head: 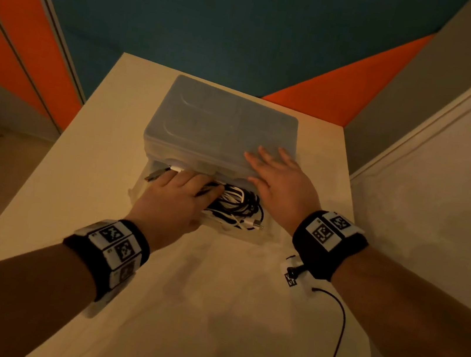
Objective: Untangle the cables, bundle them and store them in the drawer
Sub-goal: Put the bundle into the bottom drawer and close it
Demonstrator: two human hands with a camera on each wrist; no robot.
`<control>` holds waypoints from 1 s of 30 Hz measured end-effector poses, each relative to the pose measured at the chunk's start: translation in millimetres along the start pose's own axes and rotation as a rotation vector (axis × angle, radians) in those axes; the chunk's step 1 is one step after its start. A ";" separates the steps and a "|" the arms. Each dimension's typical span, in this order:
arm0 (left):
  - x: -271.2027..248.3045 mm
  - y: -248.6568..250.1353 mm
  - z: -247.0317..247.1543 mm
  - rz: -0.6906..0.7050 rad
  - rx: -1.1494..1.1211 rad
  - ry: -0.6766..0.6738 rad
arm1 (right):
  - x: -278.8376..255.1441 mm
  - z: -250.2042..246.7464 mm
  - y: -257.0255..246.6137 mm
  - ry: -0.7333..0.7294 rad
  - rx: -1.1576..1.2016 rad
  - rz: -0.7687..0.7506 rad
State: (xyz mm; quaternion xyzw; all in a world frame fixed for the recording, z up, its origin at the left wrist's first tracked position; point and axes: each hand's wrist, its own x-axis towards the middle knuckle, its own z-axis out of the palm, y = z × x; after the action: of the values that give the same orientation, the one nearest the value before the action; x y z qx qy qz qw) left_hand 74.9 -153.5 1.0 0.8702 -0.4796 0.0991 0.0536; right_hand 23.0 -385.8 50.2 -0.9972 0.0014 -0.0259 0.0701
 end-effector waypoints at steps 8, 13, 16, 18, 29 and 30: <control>-10.4 -17.9 5.2 0.031 -0.064 -0.084 | -2.8 3.1 0.0 0.017 0.032 -0.007; -3.9 -25.1 2.8 0.057 -0.105 -0.078 | -2.0 5.1 0.3 0.019 0.035 -0.016; -1.0 -26.2 3.1 0.054 -0.106 -0.063 | -0.9 7.5 1.3 -0.018 0.027 -0.007; -0.5 -25.7 5.2 0.038 -0.123 -0.071 | 1.1 8.3 0.7 -0.036 0.019 0.003; -1.3 -24.8 7.0 0.055 -0.109 -0.075 | -63.4 37.3 -37.9 0.068 -0.170 -0.276; -1.2 -25.8 7.2 0.058 -0.108 -0.086 | -63.7 44.7 -38.8 -0.003 -0.215 -0.228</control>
State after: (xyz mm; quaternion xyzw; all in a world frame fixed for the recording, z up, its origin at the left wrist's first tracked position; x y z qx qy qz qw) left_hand 96.9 -140.1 -6.3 0.8552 -0.5112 0.0372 0.0770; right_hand -38.3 -340.8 8.2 -0.9927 -0.1094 -0.0318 -0.0406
